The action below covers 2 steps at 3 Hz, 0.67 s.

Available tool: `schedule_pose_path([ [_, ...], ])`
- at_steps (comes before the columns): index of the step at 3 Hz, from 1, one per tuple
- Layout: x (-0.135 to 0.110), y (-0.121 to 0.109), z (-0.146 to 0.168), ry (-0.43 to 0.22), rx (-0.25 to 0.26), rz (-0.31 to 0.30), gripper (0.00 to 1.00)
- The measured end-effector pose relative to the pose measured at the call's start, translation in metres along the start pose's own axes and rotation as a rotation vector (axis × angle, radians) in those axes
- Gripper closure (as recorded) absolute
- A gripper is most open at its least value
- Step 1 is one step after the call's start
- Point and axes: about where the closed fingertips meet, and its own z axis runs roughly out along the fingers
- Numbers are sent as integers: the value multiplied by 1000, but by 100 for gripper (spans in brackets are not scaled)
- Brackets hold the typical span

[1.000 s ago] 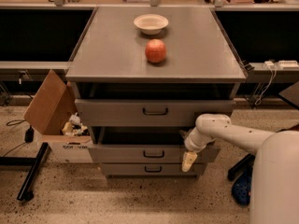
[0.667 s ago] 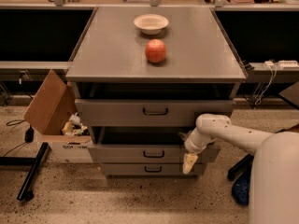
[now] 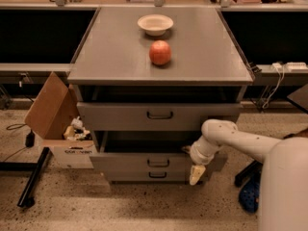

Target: Open middle drawer

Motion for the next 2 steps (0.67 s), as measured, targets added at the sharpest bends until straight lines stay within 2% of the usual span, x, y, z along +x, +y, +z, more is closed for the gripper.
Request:
schedule_pose_path([
  [2,-2,6,-4,4,-2,-3,64],
])
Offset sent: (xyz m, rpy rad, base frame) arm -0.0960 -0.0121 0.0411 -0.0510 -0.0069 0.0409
